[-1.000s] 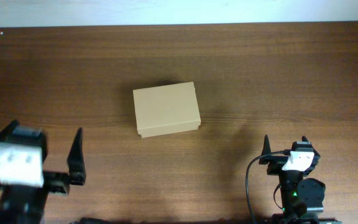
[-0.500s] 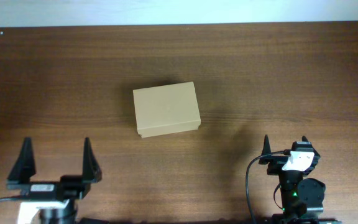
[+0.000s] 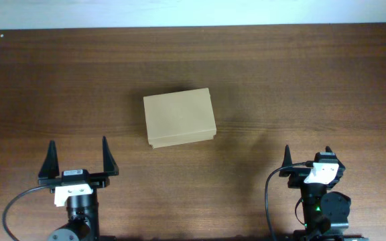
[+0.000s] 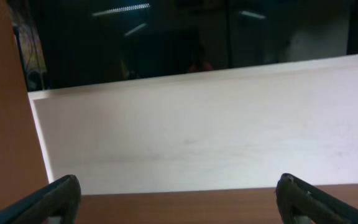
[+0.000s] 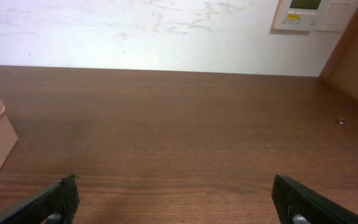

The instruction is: Pack container

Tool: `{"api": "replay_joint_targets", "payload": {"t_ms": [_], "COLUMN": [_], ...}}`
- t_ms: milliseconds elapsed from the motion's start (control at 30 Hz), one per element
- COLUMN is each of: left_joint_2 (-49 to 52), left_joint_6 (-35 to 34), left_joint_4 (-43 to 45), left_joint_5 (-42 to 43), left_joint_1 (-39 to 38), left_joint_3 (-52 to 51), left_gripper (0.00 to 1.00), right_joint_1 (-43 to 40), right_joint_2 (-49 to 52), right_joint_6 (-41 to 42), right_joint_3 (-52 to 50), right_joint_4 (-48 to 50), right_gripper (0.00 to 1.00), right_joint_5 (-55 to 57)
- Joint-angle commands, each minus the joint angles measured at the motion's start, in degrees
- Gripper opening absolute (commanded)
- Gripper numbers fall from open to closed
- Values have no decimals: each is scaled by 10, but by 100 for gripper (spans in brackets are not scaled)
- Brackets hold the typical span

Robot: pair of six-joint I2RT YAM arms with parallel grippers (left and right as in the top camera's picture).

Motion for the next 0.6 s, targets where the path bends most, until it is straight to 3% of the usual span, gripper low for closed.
{"api": "replay_joint_targets", "payload": {"t_ms": [0, 400, 567], "left_joint_2": [-16, -16, -16], "left_joint_6": [9, 9, 9], "left_joint_4": [18, 52, -4], "left_joint_5": [-4, -4, 2], "left_joint_1": [3, 3, 1], "left_joint_3": [-34, -113, -115], "left_gripper": [100, 100, 100], "right_joint_1": [-3, -3, -3], "right_joint_2": [-5, -5, -5], "right_joint_6": [4, 4, 4], "right_joint_3": [-5, -5, -5], "right_joint_4": [0, 0, 0], "right_gripper": [99, 99, 99], "right_joint_5": [-1, -1, -1]}}
